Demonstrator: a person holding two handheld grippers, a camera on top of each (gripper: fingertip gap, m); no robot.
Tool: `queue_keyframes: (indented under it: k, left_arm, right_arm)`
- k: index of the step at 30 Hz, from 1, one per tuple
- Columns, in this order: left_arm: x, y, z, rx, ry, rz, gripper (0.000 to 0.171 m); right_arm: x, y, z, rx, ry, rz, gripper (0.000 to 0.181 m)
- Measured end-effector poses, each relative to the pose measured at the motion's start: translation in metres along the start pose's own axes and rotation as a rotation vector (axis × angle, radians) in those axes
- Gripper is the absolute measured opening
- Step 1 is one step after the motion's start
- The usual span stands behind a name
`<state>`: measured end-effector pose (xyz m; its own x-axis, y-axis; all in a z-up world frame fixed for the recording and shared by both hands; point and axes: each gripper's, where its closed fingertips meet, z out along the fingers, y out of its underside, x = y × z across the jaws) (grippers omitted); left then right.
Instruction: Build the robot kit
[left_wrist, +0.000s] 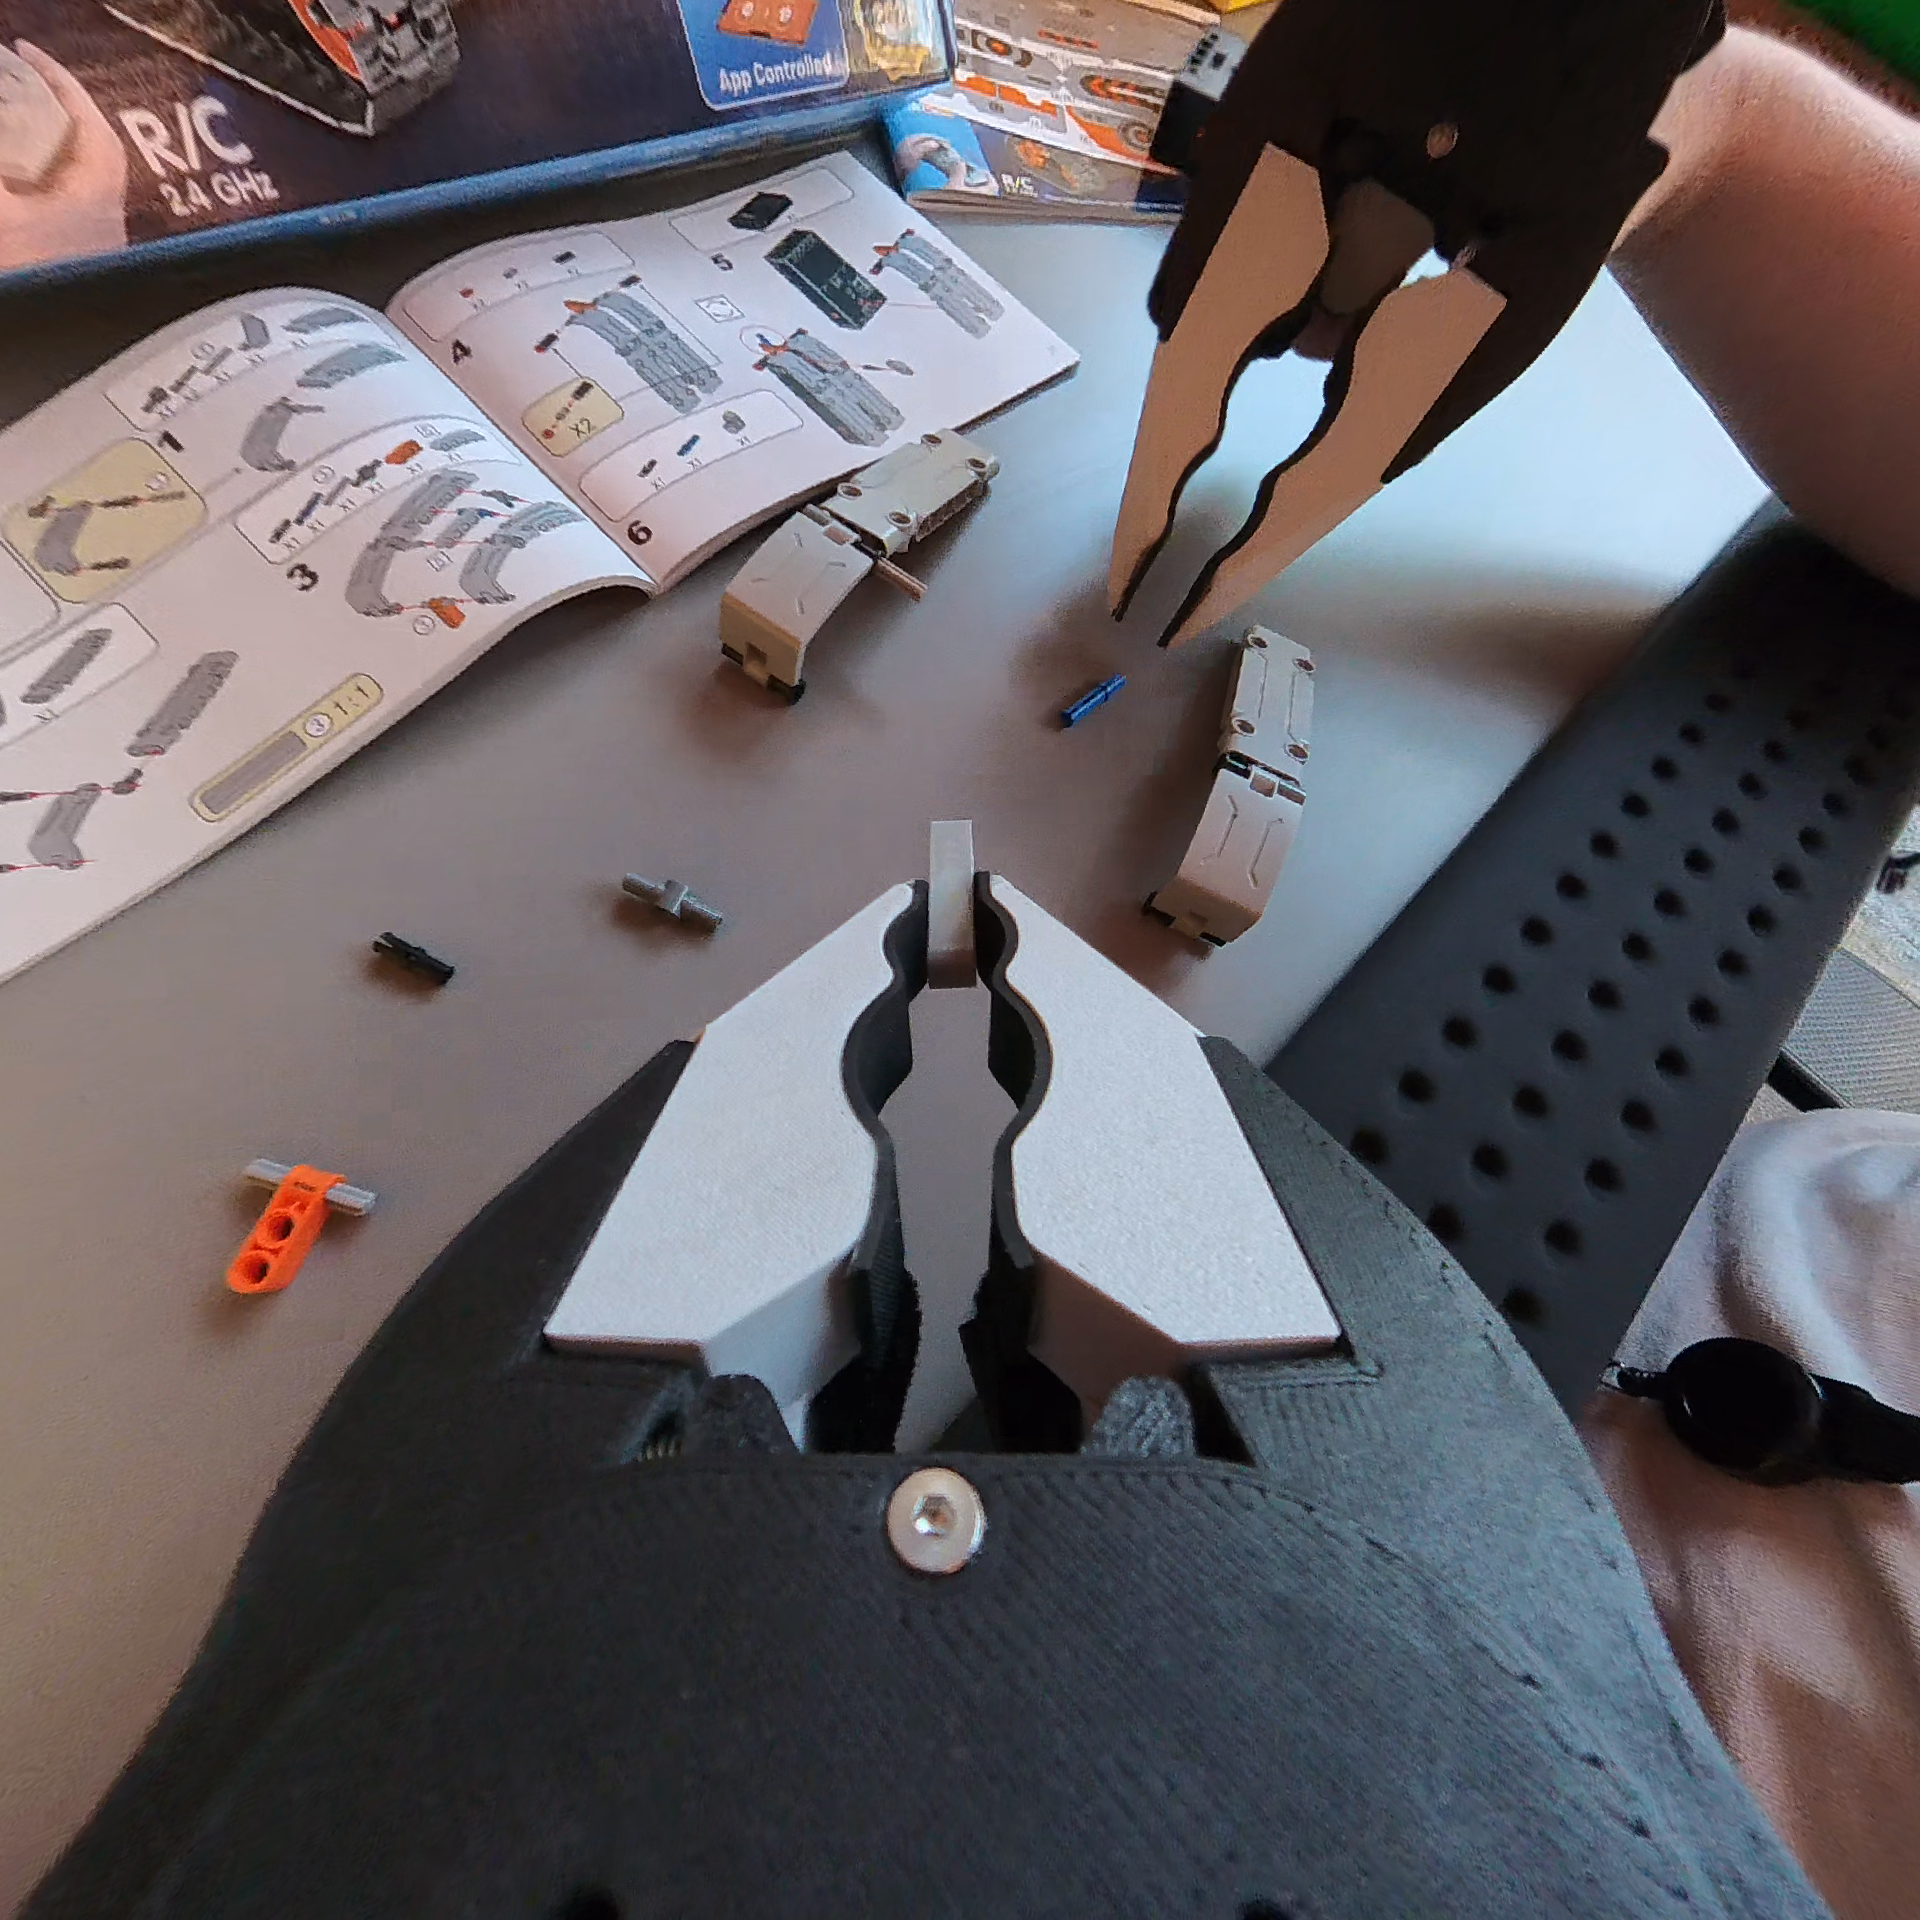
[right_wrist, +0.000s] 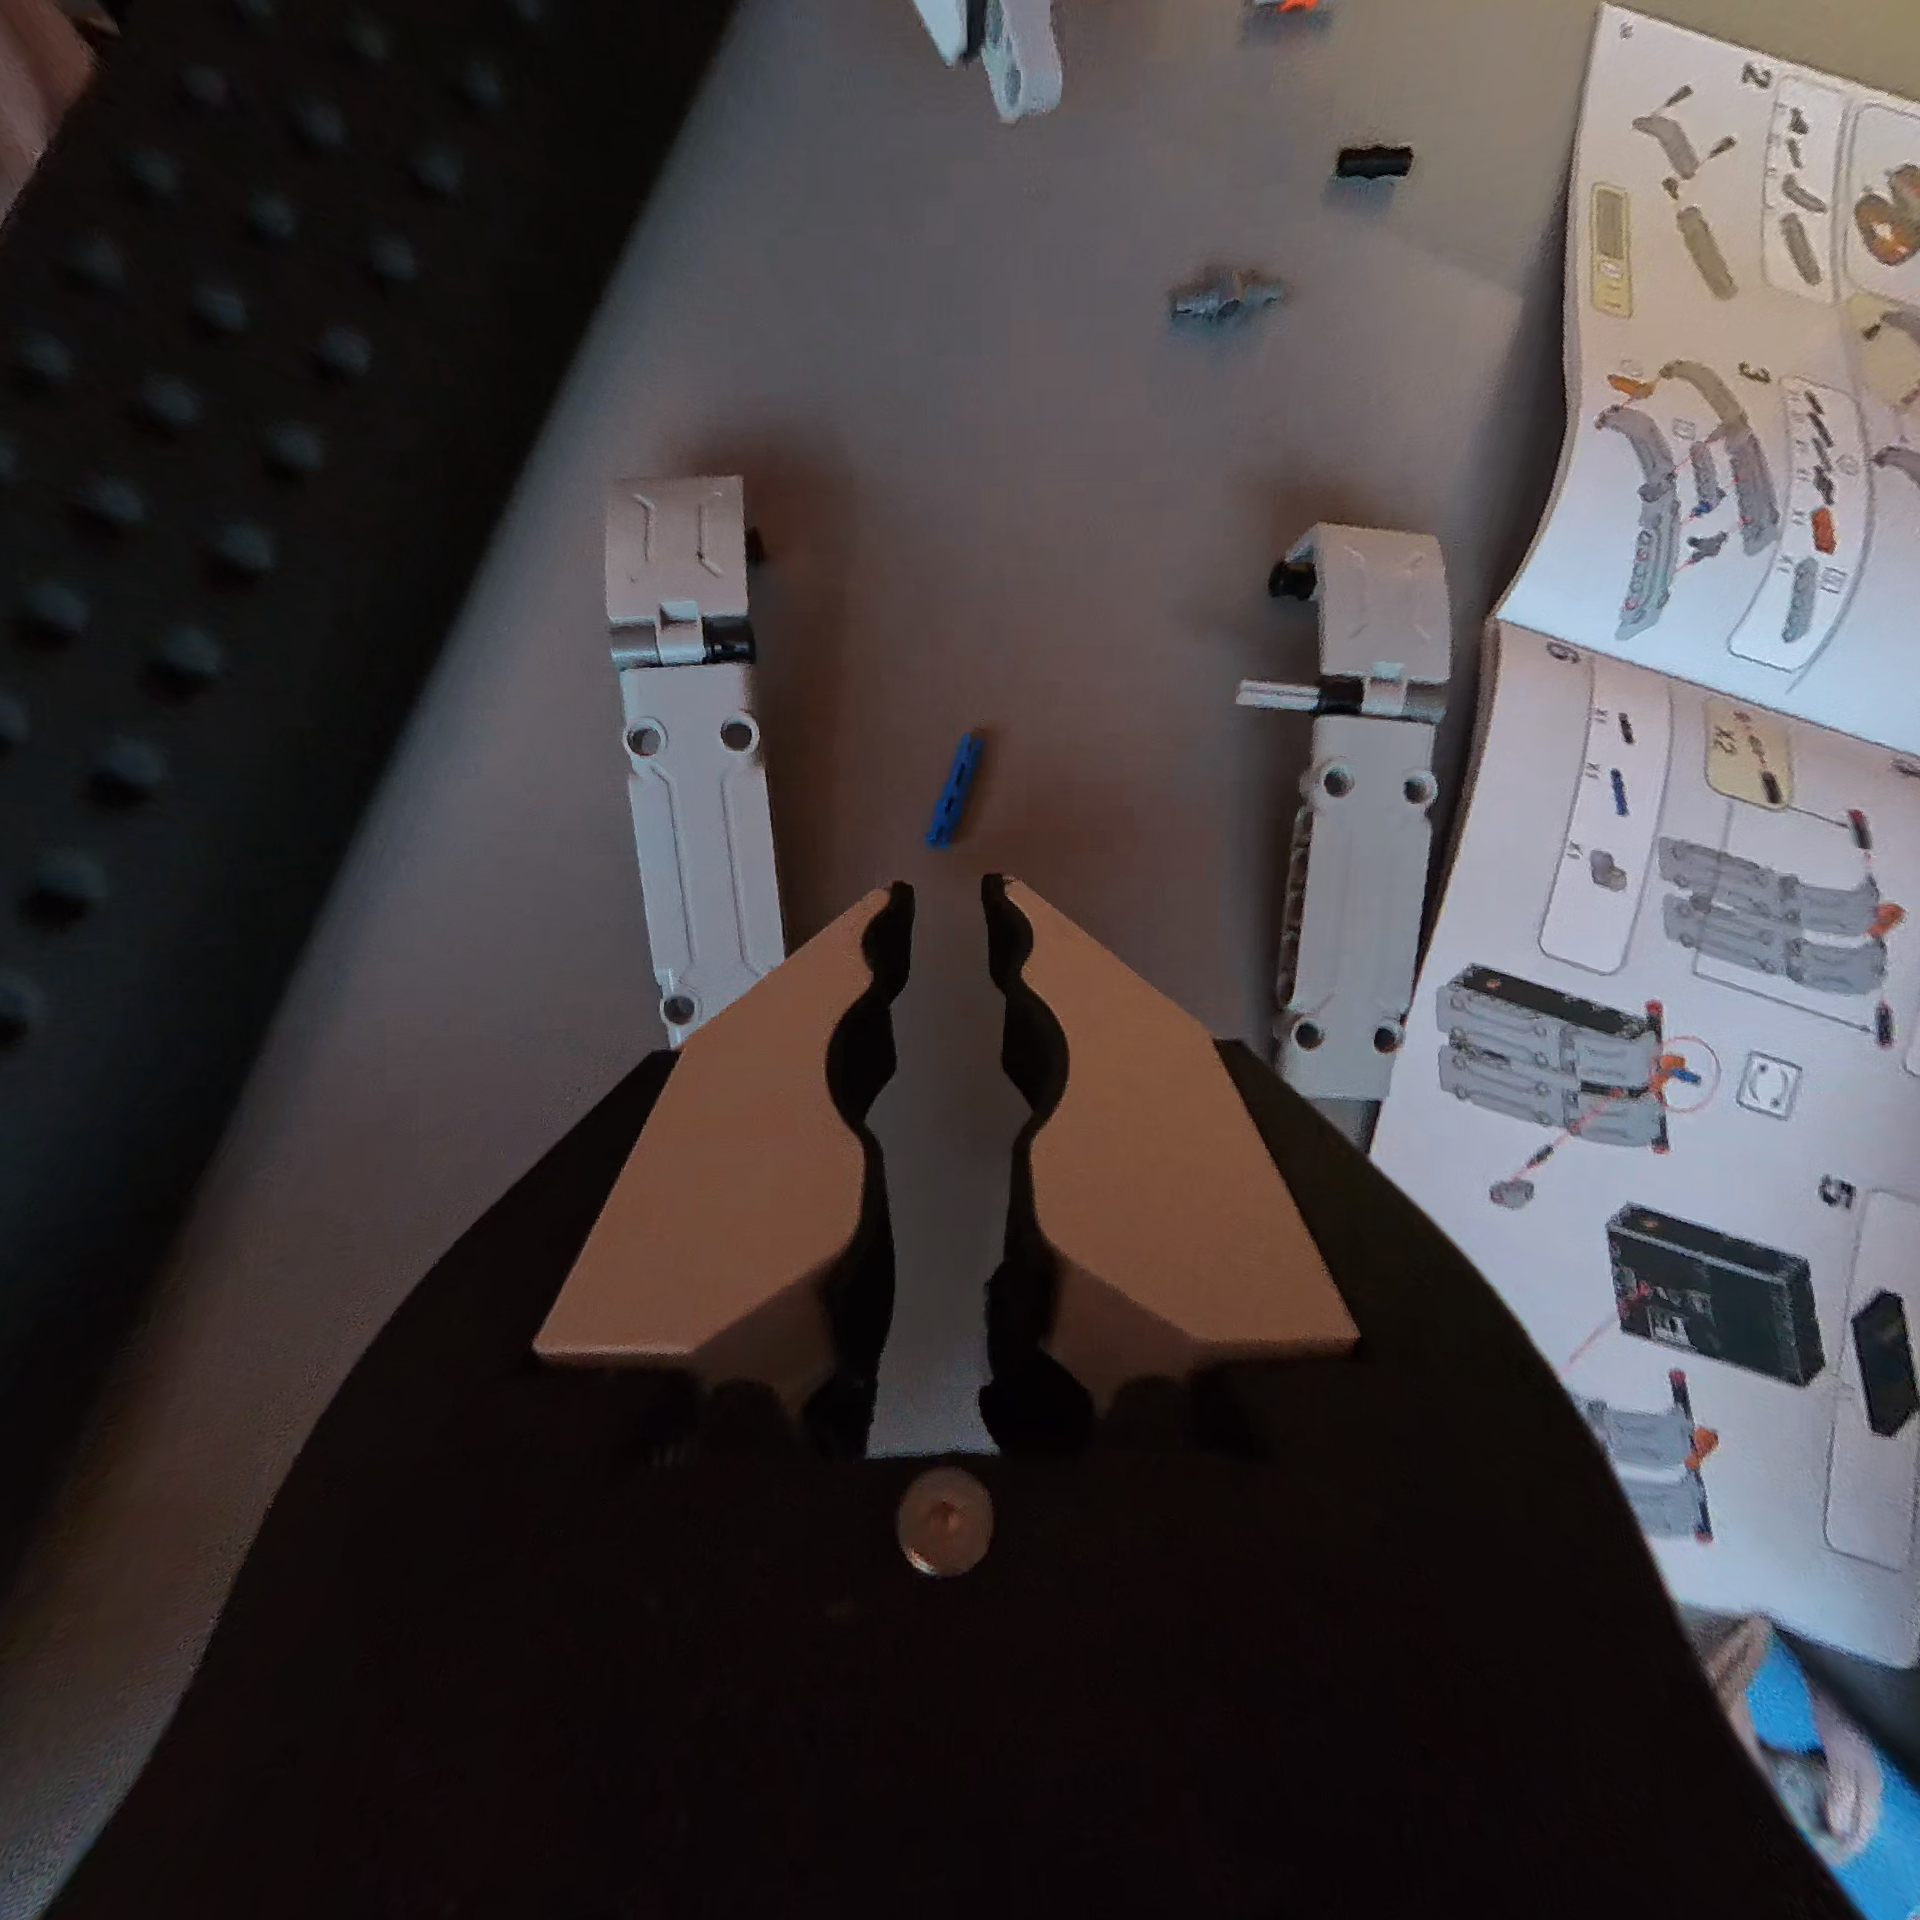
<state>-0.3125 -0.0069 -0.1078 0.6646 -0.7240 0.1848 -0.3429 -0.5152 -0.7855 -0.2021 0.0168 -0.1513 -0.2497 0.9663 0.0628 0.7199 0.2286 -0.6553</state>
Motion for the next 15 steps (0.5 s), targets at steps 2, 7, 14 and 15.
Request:
queue_keyframes:
  k: [2, 7, 14, 15]
  left_arm:
    - [0.0, 0.002, 0.003, -0.015, 0.005, -0.005, 0.006]
    - [0.001, 0.006, 0.006, -0.03, 0.01, -0.016, 0.006]
    - [0.003, 0.002, 0.01, -0.013, 0.019, -0.025, 0.006]
    - [0.003, 0.0, 0.011, -0.004, 0.023, -0.027, 0.006]
  right_arm:
    - [0.0, -0.005, 0.003, 0.007, -0.047, 0.013, 0.014]
    - [0.003, -0.009, 0.011, 0.004, -0.048, -0.044, 0.014]
    - [0.008, -0.005, 0.018, 0.028, -0.047, 0.088, 0.004]
    - [0.01, -0.005, 0.018, 0.033, -0.038, 0.102, 0.004]
